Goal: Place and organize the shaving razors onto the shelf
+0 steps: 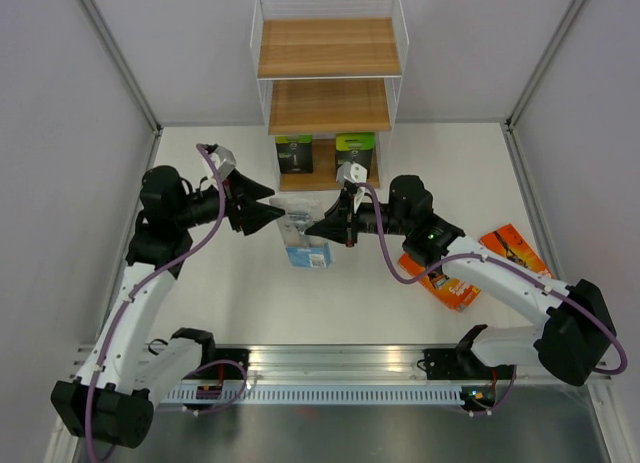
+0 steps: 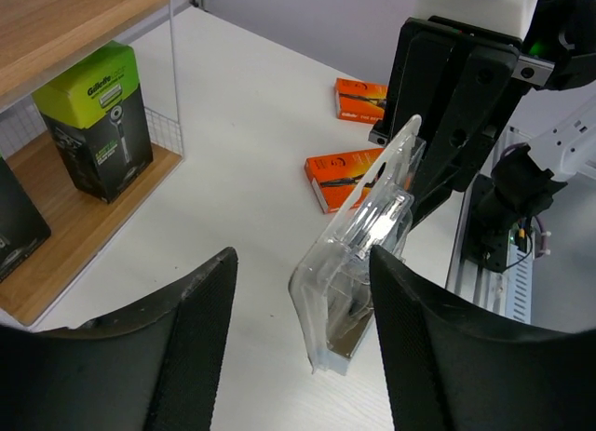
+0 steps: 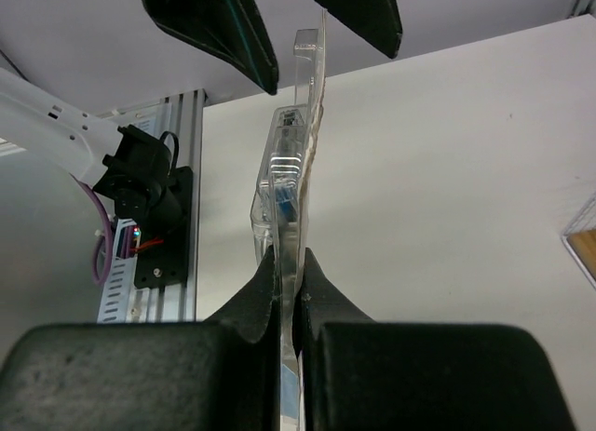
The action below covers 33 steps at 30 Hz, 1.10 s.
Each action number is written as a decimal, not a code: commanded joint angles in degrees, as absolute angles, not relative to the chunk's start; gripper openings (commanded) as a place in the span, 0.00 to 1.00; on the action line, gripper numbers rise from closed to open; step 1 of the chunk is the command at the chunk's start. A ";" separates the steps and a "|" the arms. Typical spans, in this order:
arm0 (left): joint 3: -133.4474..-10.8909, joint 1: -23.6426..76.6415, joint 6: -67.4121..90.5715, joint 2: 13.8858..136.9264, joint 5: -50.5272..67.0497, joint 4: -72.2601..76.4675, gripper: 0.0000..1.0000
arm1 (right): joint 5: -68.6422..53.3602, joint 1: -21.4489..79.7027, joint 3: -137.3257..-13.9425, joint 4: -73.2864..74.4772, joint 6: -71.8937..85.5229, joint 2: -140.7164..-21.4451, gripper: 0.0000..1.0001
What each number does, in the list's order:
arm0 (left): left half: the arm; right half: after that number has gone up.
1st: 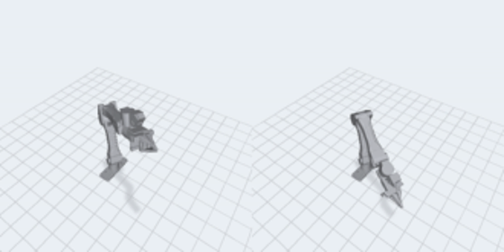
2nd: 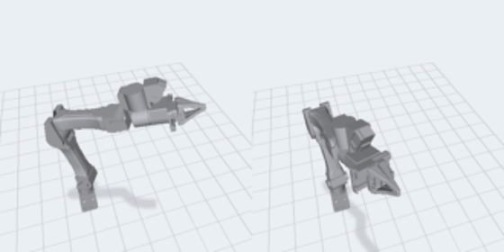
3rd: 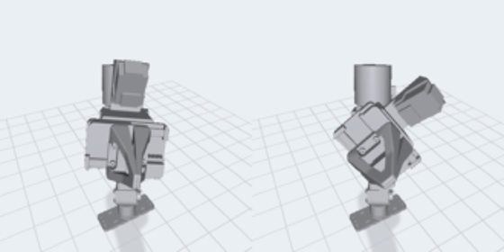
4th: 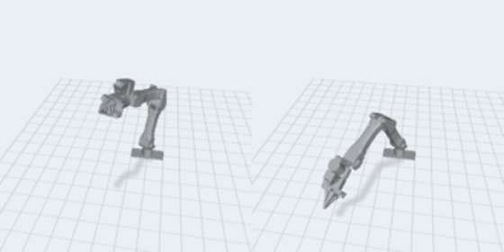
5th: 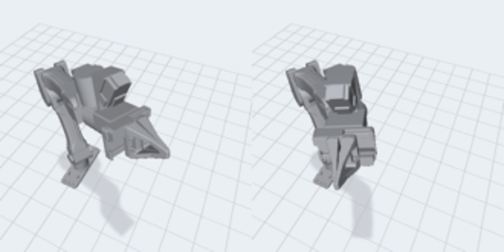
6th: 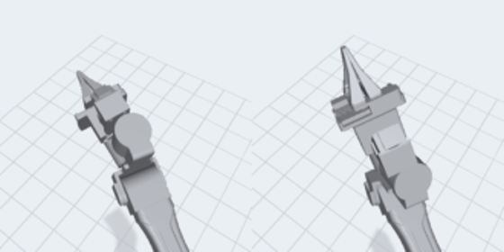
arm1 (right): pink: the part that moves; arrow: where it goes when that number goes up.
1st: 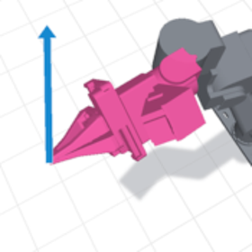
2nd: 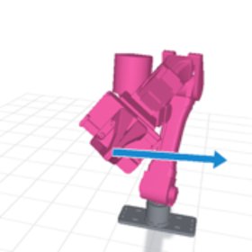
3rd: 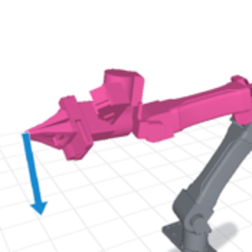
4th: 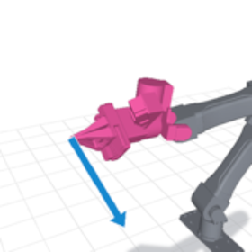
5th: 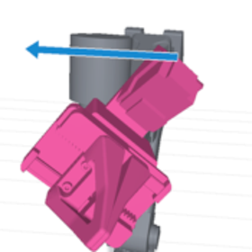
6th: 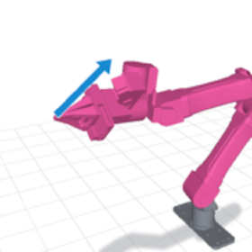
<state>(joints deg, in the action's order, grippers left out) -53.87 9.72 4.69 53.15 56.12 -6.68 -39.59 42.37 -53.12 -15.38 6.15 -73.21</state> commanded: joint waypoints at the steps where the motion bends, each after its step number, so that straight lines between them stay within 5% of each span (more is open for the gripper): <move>1: -57.65 9.67 0.53 55.02 60.28 -5.36 0.63 | -44.03 42.19 -56.51 -16.79 5.19 -71.54 0.01; 6: -59.06 9.67 1.14 57.22 63.71 -5.27 0.41 | -44.03 42.19 -56.78 -16.17 4.75 -70.93 0.00; 7: -59.15 9.67 1.58 57.13 64.42 -5.01 0.16 | -44.21 42.19 -56.78 -16.26 4.66 -71.19 0.01; 8: -59.15 9.67 2.02 57.13 64.42 -4.84 0.02 | -44.12 42.19 -56.86 -16.17 4.75 -71.37 0.00; 16: -58.89 9.67 3.07 56.34 64.08 -2.82 0.02 | -42.11 42.10 -58.09 -14.25 4.48 -74.00 0.04; 17: -58.89 9.67 3.34 56.60 62.42 -2.55 0.02 | -40.88 42.19 -59.05 -11.45 4.05 -74.35 0.10; 18: -58.89 9.67 3.51 56.69 61.10 -2.20 0.02 | -37.56 42.19 -59.58 -9.60 3.52 -74.44 0.35; 21: -58.89 9.67 5.44 57.22 54.42 -1.24 0.02 | -31.41 41.93 -61.43 -0.72 1.41 -74.80 0.74; 26: -60.11 9.67 19.55 59.67 44.67 4.91 0.02 | -15.79 40.87 -58.46 6.67 5.43 -67.44 0.96; 33: -57.05 9.67 39.27 59.77 28.85 13.09 0.02 | 3.93 40.96 -48.26 11.15 18.43 -54.42 0.98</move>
